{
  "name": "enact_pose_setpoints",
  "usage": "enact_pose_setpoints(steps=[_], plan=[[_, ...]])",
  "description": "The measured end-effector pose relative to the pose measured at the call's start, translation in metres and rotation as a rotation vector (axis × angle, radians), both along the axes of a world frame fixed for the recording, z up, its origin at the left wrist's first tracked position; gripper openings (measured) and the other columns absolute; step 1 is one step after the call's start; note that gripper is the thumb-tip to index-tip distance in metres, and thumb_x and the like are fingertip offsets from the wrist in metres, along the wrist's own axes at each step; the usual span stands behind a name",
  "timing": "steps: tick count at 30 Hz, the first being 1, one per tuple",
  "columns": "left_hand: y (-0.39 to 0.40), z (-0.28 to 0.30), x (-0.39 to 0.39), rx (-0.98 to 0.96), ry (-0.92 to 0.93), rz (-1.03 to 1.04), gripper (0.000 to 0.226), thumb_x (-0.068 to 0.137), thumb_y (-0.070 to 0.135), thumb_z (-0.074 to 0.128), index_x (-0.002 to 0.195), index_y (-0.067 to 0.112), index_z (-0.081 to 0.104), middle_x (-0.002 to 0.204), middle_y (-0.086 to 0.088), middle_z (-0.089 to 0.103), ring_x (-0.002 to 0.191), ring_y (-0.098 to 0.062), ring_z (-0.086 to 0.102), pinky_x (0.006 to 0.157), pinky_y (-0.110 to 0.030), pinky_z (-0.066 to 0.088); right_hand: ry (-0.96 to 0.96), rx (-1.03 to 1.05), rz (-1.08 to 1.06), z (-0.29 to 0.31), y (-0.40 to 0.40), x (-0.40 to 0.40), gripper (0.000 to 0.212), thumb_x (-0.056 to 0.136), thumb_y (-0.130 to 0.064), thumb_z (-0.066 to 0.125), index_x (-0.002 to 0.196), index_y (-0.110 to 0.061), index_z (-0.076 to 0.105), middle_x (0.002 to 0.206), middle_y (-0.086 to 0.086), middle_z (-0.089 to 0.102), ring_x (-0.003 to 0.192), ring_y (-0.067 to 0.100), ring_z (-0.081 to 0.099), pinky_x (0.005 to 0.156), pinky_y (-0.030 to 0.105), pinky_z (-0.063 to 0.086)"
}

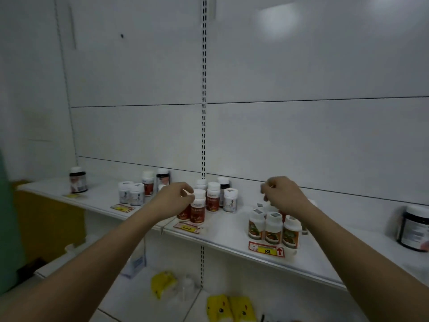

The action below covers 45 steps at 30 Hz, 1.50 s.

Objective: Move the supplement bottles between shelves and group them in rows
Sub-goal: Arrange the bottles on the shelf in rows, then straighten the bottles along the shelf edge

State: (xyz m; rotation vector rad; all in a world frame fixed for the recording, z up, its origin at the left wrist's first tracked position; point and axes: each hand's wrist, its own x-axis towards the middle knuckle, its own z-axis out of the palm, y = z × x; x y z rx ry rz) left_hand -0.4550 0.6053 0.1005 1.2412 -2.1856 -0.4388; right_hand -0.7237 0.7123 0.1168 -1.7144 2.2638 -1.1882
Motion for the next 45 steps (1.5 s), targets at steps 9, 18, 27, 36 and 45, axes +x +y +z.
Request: enact_pose_setpoints(steps=[9, 18, 27, 36, 45], plan=[[-0.037, -0.046, 0.089, 0.070, -0.073, -0.016, 0.025, 0.089, 0.045, 0.056, 0.111, 0.035, 0.060, 0.110, 0.008, 0.062, 0.095, -0.010, 0.060, 0.080, -0.029, 0.051, 0.019, 0.203, 0.225, -0.004, -0.065, 0.154, 0.028, 0.094, -0.025, 0.052, 0.079, -0.007, 0.067, 0.069, 0.006, 0.065, 0.058, 0.016, 0.057, 0.050, 0.025, 0.047], [-0.109, -0.041, 0.212, 0.049, 0.014, 0.012, 0.018, 0.090, 0.031, 0.061, 0.107, 0.027, 0.067, 0.102, 0.007, 0.066, 0.091, -0.011, 0.061, 0.077, -0.025, 0.046, 0.012, 0.252, 0.225, -0.034, -0.158, 0.266, 0.034, 0.094, -0.024, 0.052, 0.102, 0.007, 0.064, 0.095, 0.026, 0.071, 0.067, 0.028, 0.061, 0.061, 0.034, 0.050], [-0.147, -0.065, 0.217, 0.052, 0.242, -0.080, 0.015, 0.092, 0.017, 0.060, 0.103, 0.023, 0.069, 0.106, 0.004, 0.071, 0.087, -0.008, 0.064, 0.074, -0.018, 0.050, -0.041, 0.268, 0.107, -0.080, -0.223, 0.292, 0.016, 0.095, -0.021, 0.051, 0.097, -0.012, 0.063, 0.100, 0.009, 0.067, 0.082, 0.026, 0.069, 0.074, 0.040, 0.060], [-0.227, -0.030, 0.163, -0.011, 0.284, -0.160, 0.015, 0.092, 0.016, 0.058, 0.098, 0.024, 0.070, 0.097, 0.005, 0.070, 0.082, -0.006, 0.062, 0.068, -0.013, 0.051, -0.088, 0.059, -0.025, -0.103, -0.323, 0.270, 0.013, 0.096, -0.021, 0.052, 0.105, -0.014, 0.058, 0.101, 0.006, 0.064, 0.086, 0.022, 0.059, 0.068, 0.030, 0.042], [-0.326, -0.008, 0.083, 0.014, -0.207, -0.247, 0.030, 0.090, 0.010, 0.060, 0.119, 0.015, 0.069, 0.119, -0.002, 0.068, 0.096, -0.012, 0.062, 0.066, -0.010, 0.042, -0.098, -0.041, -0.202, -0.113, -0.384, 0.229, 0.025, 0.097, -0.028, 0.051, 0.118, -0.014, 0.048, 0.122, 0.009, 0.047, 0.092, 0.031, 0.061, 0.078, 0.043, 0.053]])
